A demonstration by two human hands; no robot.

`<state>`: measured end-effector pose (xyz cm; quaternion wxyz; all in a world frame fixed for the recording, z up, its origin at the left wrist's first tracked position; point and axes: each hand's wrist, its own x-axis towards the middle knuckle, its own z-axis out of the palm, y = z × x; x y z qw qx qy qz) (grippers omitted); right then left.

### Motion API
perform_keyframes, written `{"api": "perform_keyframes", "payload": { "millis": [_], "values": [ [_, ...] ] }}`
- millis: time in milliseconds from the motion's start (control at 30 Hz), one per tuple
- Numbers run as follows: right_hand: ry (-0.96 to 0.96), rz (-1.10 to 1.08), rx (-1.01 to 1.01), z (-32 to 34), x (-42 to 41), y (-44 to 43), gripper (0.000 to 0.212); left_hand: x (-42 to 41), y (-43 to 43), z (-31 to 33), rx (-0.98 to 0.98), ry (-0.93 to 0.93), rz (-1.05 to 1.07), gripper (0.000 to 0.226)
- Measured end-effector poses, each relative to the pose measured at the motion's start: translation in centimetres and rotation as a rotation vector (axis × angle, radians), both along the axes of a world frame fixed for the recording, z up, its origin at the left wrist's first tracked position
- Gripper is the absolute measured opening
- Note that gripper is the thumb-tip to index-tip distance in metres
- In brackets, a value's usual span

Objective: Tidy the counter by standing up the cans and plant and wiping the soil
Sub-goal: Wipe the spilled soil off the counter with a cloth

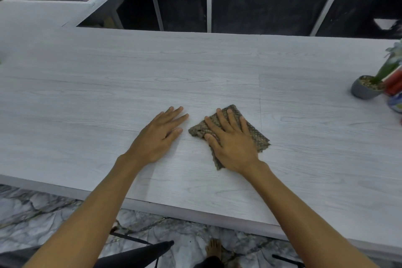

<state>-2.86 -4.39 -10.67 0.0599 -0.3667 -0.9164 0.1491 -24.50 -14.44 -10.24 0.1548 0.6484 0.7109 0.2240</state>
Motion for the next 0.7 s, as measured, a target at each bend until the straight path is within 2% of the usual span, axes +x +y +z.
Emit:
{"api": "perform_keyframes", "payload": {
  "millis": [200, 400, 533, 633, 700],
  "values": [
    [0.042, 0.206, 0.015, -0.1, -1.3, -3.7, 0.062, -1.3, -1.6, -0.7, -0.025, 0.067, 0.045, 0.046],
    [0.016, 0.033, 0.024, -0.3, -1.5, -1.4, 0.065, -1.3, -1.7, -1.2, -0.017, 0.112, 0.042, 0.047],
    [0.031, 0.151, 0.025, -0.2, -2.6, -3.6, 0.063, -1.4, -1.6, -1.1, -0.016, 0.115, 0.029, 0.055],
    [0.071, 0.197, 0.016, -0.1, -1.1, -3.6, 0.065, -1.3, -1.7, -1.2, -0.027, 0.113, 0.027, 0.049],
    [0.134, 0.177, -0.058, 0.2, -0.5, -3.0, 0.061, -1.4, -1.7, -1.2, -0.026, 0.120, 0.035, 0.047]
  ]
}}
